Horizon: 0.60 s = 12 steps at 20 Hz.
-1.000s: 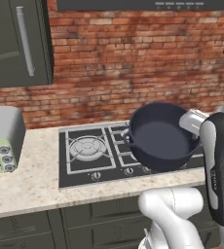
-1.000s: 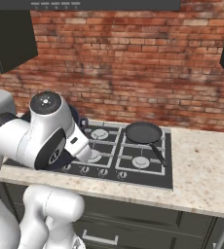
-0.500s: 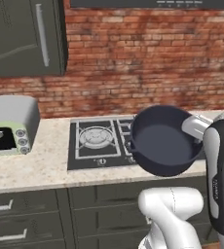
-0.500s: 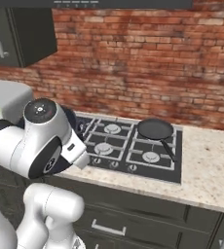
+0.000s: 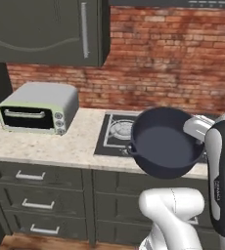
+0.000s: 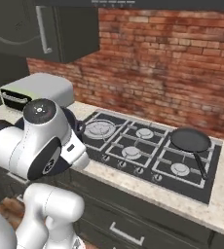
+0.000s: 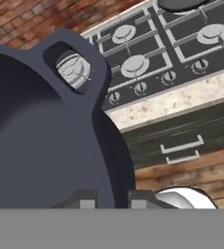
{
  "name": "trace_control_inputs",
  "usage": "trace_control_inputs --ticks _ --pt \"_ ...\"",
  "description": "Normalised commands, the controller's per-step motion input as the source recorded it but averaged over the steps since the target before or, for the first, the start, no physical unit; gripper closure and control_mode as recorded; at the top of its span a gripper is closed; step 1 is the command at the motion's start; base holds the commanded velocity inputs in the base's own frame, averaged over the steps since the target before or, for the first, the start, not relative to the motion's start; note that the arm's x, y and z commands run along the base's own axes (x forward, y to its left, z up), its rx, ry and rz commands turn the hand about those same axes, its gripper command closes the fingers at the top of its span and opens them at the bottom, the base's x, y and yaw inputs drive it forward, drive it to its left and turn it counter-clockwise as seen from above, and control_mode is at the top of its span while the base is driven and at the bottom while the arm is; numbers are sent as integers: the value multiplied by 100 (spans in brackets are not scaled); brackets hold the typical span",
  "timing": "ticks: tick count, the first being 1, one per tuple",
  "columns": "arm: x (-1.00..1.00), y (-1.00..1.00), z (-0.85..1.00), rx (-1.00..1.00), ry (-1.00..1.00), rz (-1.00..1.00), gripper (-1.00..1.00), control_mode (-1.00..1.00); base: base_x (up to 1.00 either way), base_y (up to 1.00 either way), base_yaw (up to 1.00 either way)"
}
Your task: Move the pot and pan from the stove into the sink.
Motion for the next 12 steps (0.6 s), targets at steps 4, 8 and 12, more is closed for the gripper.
trace_control_inputs --ticks 4,8,12 --pt "0 0 0 0 0 0 100 100 -22 0 45" --pt "0 0 0 0 0 0 100 100 -16 0 46" --pt "0 0 0 0 0 0 100 100 -14 0 47"
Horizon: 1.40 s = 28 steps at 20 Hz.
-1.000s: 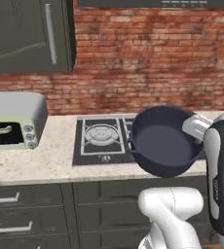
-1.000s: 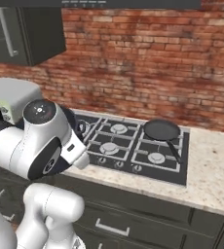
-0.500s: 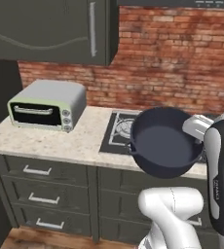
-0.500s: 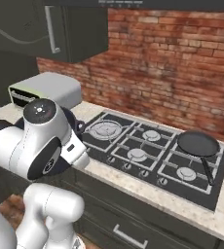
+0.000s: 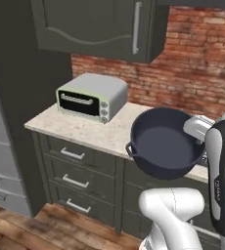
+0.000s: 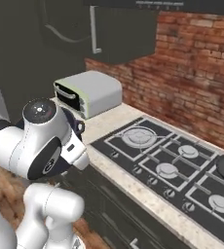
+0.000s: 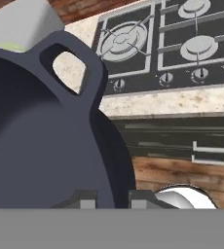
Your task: Move the pot and pan from the stove into the sink.
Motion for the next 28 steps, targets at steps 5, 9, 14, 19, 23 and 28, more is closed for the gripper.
trace_control_inputs --ticks 5,9,14,19,23,28 --pt "0 0 0 0 0 0 100 100 -14 0 47" --pt "0 0 0 0 0 0 100 100 -11 0 48" --pt "0 0 0 0 0 0 100 100 -11 0 48" --pt "0 0 0 0 0 0 100 100 -10 0 48" --pt "0 0 0 0 0 0 100 100 -10 0 48" --pt "0 0 0 0 0 0 100 100 -9 0 48"
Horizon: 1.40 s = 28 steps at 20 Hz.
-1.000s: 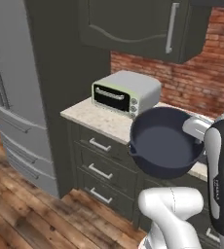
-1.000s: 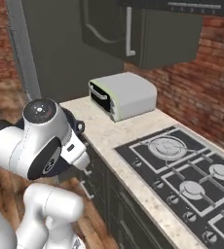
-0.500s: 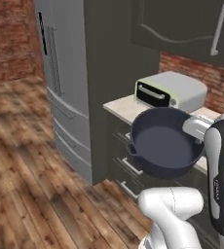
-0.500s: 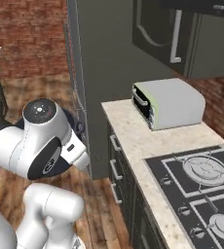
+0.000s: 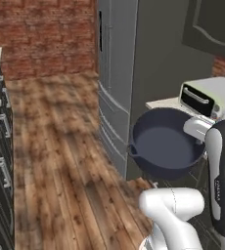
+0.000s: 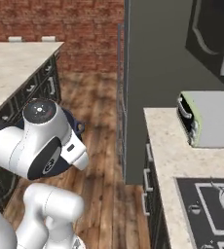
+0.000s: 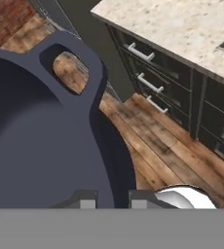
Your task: Move the pot and pan from the stove into the sink.
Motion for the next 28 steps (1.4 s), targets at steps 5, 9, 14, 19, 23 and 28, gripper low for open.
trace_control_inputs --ticks 5,9,14,19,23,28 --pt "0 0 0 0 0 0 100 100 -5 0 50" --pt "0 0 0 0 0 0 100 100 -3 0 50" --pt "0 0 0 0 0 0 100 100 -2 0 50" --pt "0 0 0 0 0 0 100 100 -1 0 50" --pt "0 0 0 0 0 0 100 100 0 0 50" --pt "0 0 0 0 0 0 100 100 0 0 50"
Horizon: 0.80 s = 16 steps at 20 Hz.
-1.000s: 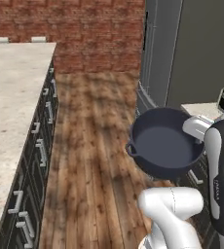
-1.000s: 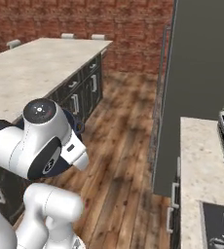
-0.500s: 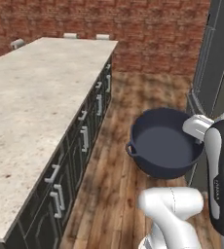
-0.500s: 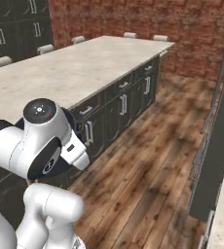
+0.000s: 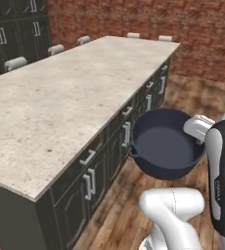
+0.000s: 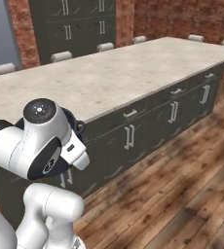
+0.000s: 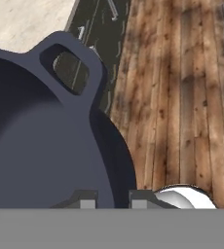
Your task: Move the pot and pan from the stove into the sink.
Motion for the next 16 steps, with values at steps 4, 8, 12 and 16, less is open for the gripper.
trace_control_inputs --ticks 4,8,12,16 --pt "0 0 0 0 0 0 100 100 0 0 50" --pt "0 0 0 0 0 0 100 100 0 0 50" --pt "0 0 0 0 0 0 100 100 0 0 50" --pt "0 0 0 0 0 0 100 100 0 0 50"
